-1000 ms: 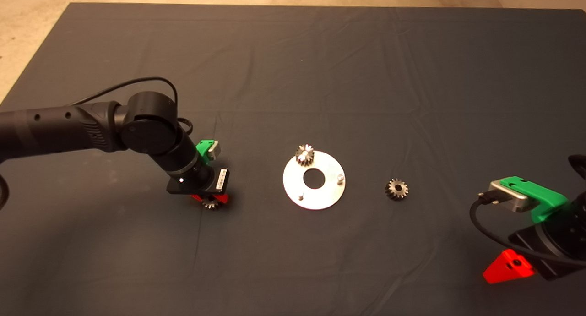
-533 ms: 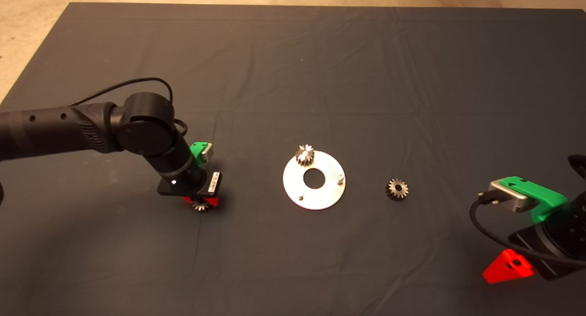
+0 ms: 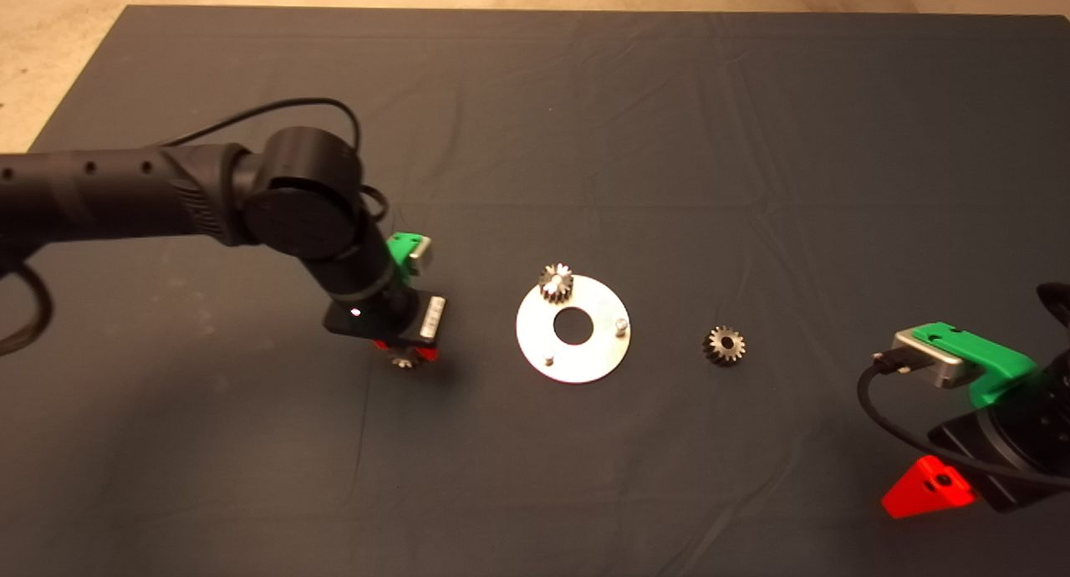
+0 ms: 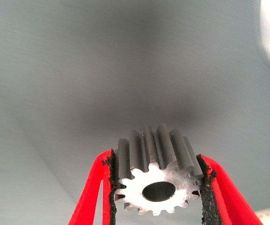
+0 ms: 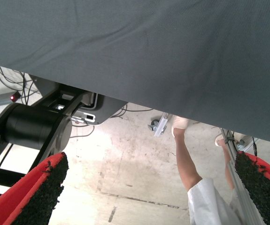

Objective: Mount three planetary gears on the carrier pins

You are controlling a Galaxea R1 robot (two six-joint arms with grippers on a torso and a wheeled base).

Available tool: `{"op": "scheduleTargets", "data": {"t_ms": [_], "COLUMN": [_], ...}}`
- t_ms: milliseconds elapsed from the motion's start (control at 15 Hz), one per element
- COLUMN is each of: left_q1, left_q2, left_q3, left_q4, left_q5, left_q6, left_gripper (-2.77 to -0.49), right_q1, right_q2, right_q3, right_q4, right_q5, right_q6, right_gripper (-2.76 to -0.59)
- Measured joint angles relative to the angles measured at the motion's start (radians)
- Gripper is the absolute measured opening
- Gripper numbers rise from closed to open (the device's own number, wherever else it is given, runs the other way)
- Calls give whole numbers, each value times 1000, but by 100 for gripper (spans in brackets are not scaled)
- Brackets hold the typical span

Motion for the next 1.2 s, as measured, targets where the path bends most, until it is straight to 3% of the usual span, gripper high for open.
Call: {"op": "scheduleTargets", "data": {"t_ms": [133,467,600,733,933,1067,1200], "left_q1": [0,0,0,0,-1,-1,0], "left_q2": [40,124,141,171,225,236,227], "left_q3": [3,-3,-27,-73,-92,-125,-154], "left_q4": [-2,-3,-3,0,0,-1,2], "left_q5": [7,9,13,37,36,29,47], "left_q6": [-27,-35,-37,-55,-91,-108,-119], "left_gripper": [-243,-243,-243,-243,-243,-243,-243], "right_q1": [0,0,0,0,0,-3,-8], "right_q2": [-1,-1,0,0,0,-1,-1], "right_q3": [0,0,0,0,0,0,0], "right_q4": [0,0,0,0,0,0,0], "right_q5": [-2,-2,-2,-1,-2,-1,-2], "right_q6": [0,0,0,0,0,0,0], "right_gripper": [-71,-71,-71,-71,-71,-71,-71]}}
